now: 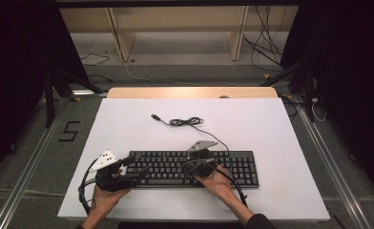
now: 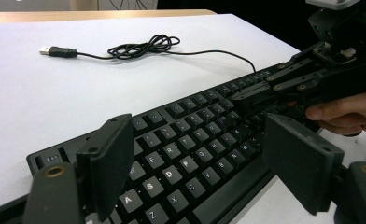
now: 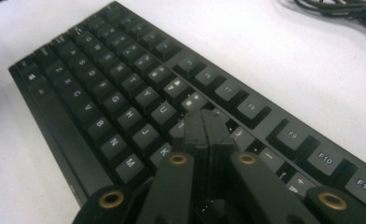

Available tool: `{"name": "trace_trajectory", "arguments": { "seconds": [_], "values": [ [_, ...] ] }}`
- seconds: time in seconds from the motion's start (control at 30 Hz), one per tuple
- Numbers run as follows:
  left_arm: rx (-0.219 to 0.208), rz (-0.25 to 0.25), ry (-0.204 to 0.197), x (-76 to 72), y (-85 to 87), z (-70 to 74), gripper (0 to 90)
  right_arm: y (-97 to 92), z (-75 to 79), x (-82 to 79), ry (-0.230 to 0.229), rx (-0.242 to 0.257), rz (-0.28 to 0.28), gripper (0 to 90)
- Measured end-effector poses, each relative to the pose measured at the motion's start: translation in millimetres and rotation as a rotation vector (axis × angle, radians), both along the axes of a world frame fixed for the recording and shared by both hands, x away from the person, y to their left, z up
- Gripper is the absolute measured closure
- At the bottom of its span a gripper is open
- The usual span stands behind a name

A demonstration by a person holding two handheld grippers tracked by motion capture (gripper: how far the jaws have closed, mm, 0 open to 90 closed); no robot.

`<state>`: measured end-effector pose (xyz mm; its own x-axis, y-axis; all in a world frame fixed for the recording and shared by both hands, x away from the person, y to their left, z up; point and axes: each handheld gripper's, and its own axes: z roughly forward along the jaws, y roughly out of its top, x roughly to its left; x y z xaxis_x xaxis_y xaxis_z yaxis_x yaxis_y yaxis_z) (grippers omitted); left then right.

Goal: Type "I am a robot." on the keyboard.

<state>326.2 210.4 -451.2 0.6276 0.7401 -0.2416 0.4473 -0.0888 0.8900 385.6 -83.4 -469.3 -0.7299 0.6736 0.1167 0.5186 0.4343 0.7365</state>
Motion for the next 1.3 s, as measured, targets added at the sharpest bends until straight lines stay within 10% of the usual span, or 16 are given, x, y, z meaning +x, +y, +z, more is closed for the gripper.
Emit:
{"name": "trace_trajectory", "arguments": {
  "seconds": [0.63,0.83,1.3],
  "values": [
    [0.007,0.004,0.002,1.4,1.2,-1.2,24.7,3.9,-6.0,0.9,0.004,-0.032,-0.034,89.7],
    [-0.004,0.016,0.001,2.1,4.4,-1.4,24.7,-11.0,11.3,-3.7,-0.032,0.112,-0.018,61.7],
    [-0.010,0.029,-0.002,2.4,7.4,-1.1,24.7,-19.4,26.3,-22.7,-0.089,0.190,0.017,25.0]
  ]
}}
